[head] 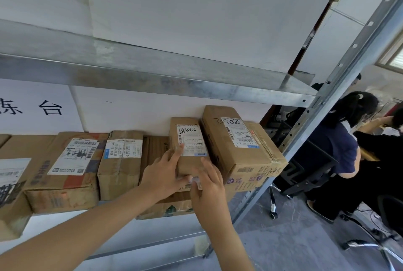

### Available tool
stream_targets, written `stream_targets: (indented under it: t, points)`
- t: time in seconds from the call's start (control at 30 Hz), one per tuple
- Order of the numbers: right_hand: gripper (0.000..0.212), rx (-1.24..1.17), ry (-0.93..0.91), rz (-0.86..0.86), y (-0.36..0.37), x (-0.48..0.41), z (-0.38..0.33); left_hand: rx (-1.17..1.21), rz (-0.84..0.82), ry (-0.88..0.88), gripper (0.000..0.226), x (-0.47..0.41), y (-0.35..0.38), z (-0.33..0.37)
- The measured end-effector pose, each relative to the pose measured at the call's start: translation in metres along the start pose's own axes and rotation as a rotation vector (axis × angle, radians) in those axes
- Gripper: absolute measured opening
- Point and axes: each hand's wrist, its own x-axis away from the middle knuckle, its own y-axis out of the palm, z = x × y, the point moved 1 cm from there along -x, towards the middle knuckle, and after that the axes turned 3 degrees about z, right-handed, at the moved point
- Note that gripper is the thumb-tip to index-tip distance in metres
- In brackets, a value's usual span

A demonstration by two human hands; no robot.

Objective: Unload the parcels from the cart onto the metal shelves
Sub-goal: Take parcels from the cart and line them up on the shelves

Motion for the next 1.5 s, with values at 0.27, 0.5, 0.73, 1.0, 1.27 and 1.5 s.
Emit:
stream_targets:
  t: [0.27,0.5,0.73,1.0,1.27,1.5]
  points:
    - [0.031,-0.071,-0.079,-0.127,0.016,-0.019,-0.032,-0.066,0.113,0.095,0.091,0.041,-0.049,-0.042]
    - [0.044,-0.194,-0.295,-0.224,0.07,-0.035,-0.114,-0.338,0.374,-0.103,0.092,0.122,-0.111,-0.14]
    - [0.062,-0.134,-0.55,-0.581,0.131,-0.042,-0.222,-0.604,0.397,-0.52,0.1,0.219,-0.168,-0.226]
    - [0.069,-0.142,-0.741,-0.623,0.191,-0.018,-0.348,-0.665,0.37,-0.934,0.102,0.33,-0.221,-0.301]
    - [0.077,-0.214,-0.889,-0.69,0.263,0.031,-0.483,-0.643,0.369,-1.17,0.102,0.441,-0.258,-0.386]
    - [0.072,-0.329,-0.983,-0.73,0.324,0.085,-0.618,-0.622,0.361,-1.357,0.1,0.553,-0.307,-0.465]
